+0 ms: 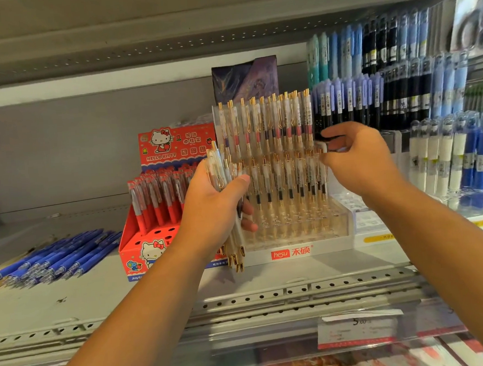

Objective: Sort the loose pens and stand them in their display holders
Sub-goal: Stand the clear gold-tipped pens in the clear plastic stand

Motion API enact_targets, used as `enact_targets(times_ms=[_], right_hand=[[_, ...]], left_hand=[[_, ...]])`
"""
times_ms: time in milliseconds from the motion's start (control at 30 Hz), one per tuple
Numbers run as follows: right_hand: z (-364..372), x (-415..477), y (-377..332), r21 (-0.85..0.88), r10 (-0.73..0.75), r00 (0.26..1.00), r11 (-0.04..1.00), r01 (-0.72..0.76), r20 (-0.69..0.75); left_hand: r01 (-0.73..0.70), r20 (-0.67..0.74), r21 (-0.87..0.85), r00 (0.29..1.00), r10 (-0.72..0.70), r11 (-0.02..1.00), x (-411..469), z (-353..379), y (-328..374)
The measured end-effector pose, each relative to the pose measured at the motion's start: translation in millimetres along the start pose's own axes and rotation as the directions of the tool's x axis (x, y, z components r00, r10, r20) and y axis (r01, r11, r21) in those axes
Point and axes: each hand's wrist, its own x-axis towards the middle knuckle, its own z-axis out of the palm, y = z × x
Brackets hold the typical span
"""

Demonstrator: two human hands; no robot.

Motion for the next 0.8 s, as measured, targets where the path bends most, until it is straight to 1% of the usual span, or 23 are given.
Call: enact_targets(times_ms=[67, 133, 167, 200, 233, 300, 367, 500, 600, 667, 800], right_hand=[[1, -5, -9, 0.071, -0.094, 0.993, 0.992, 0.099, -0.076], [2, -14, -22, 0.154, -0.259, 0.962, 0.95, 0.27, -0.091], [3, -18, -28, 0.198, -0.34, 0.939, 0.918, 0.344, -0.053], [5, -22, -33, 0.241, -0.4, 0.916, 0.89, 0.387, 0.008], [9, -26, -37, 0.275, -0.432, 0.898, 0.876, 0.397, 0.08], [18, -32, -43, 0.293, -0.443, 0.871, 0.879, 0.376, 0.214], [29, -35, -45, 0.281, -0.426, 0.849, 0.895, 0.346, 0.313], [41, -34, -49, 0.295, -0.367, 0.828, 0.92, 0.256, 0.424], [45, -31, -51, 0.344, -0.32, 0.803, 0.926, 0.154, 0.503], [49, -32, -51, 0.368, -0.306, 0.79, 0.923, 0.11, 0.532], [53, -34, -48, 0.4, -0.292, 0.817, 0.913, 0.082, 0.497]], left_hand=[[0.0, -0.016, -0.022, 1.0, 0.0, 1.0, 0, 0, 1], [0.005, -0.035, -0.049, 0.999, -0.007, 0.999, 0, 0, 2], [0.008, -0.041, -0.058, 0.999, -0.011, 0.998, 0, 0, 2], [0.009, -0.045, -0.062, 0.999, -0.011, 0.998, 0, 0, 3], [0.005, -0.046, -0.066, 0.999, -0.008, 0.998, -1, 0, 3], [-0.002, -0.048, -0.084, 0.999, -0.002, 0.996, -1, 1, 5], [-0.008, -0.053, -0.095, 0.999, 0.003, 0.995, -2, 2, 6], [-0.029, -0.041, -0.067, 0.999, 0.027, 0.997, -4, 2, 7], [-0.047, -0.057, -0.053, 0.997, 0.044, 0.997, -4, 2, 8], [-0.071, -0.075, -0.031, 0.995, 0.069, 0.997, -2, 1, 7], [-0.116, -0.097, 0.063, 0.988, 0.122, 0.991, 1, 0, 4]])
